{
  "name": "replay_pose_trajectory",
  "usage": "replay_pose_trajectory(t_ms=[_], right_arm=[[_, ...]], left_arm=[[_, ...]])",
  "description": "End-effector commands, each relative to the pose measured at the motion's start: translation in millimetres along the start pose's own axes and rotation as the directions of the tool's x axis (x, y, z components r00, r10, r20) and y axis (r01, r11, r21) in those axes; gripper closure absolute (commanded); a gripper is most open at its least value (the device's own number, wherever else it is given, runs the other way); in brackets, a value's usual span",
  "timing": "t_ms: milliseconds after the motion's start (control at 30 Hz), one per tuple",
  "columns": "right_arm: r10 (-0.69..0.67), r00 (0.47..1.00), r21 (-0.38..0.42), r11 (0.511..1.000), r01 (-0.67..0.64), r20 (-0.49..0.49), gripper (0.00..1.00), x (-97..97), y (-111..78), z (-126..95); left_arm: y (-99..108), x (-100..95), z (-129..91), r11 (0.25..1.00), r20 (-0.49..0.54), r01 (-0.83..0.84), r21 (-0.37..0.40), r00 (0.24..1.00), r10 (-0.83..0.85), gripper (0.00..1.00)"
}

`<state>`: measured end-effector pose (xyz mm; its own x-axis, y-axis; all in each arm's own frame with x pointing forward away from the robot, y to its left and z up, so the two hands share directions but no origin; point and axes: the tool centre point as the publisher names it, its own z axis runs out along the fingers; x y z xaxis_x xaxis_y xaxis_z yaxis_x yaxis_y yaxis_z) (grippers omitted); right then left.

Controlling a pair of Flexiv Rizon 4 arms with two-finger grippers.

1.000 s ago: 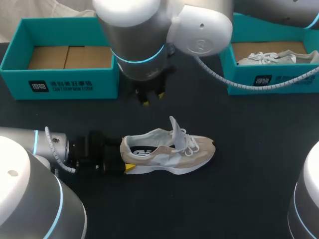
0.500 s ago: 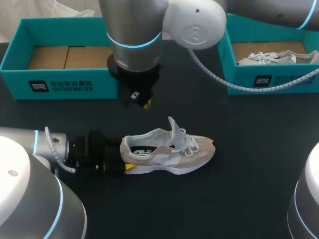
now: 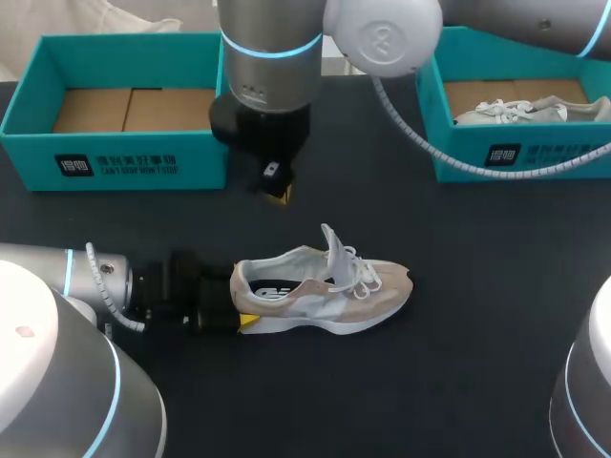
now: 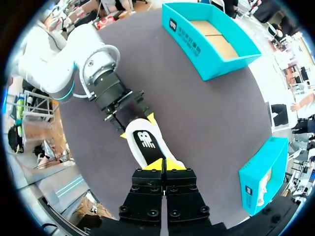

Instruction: Take the shoe out of the shoebox, open the shoe tongue, remove and reinsert the insole, then place the shoe into the shoebox

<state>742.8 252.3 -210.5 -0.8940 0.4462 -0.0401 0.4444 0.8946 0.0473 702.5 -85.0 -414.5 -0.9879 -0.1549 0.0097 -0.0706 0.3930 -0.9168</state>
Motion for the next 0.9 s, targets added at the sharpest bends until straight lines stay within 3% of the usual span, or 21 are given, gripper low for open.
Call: replay_pose_trajectory(t_ms=[33,167,233,533,900], right_arm=[[-0.002,1.000,0.033,0.999,0.002,0.009,1.00,7.5,-7.9,10.3],[-0.067,0.997,0.121,0.991,0.063,0.031,1.00,19.0,-15.6,23.7],[-0.091,0.996,0.072,0.993,0.089,0.016,1.00,23.7,-16.6,32.9],[-0.183,0.978,0.144,0.970,0.197,-0.105,1.00,38.5,-13.7,83.7],[-0.209,0.971,0.112,0.969,0.222,-0.119,1.00,33.5,-23.2,141.7]], left_arm=[[2.8,1.1,0.6,1.000,-0.001,0.000,-0.004,1.000,0.000,1.00],[2.8,1.1,0.6,1.000,-0.001,0.000,-0.004,1.000,0.000,1.00],[2.8,1.1,0.6,1.000,-0.001,0.000,-0.004,1.000,0.000,1.00],[2.8,1.1,0.6,1.000,-0.001,0.000,-0.004,1.000,0.000,1.00],[2.8,1.1,0.6,1.000,-0.001,0.000,-0.004,1.000,0.000,1.00]])
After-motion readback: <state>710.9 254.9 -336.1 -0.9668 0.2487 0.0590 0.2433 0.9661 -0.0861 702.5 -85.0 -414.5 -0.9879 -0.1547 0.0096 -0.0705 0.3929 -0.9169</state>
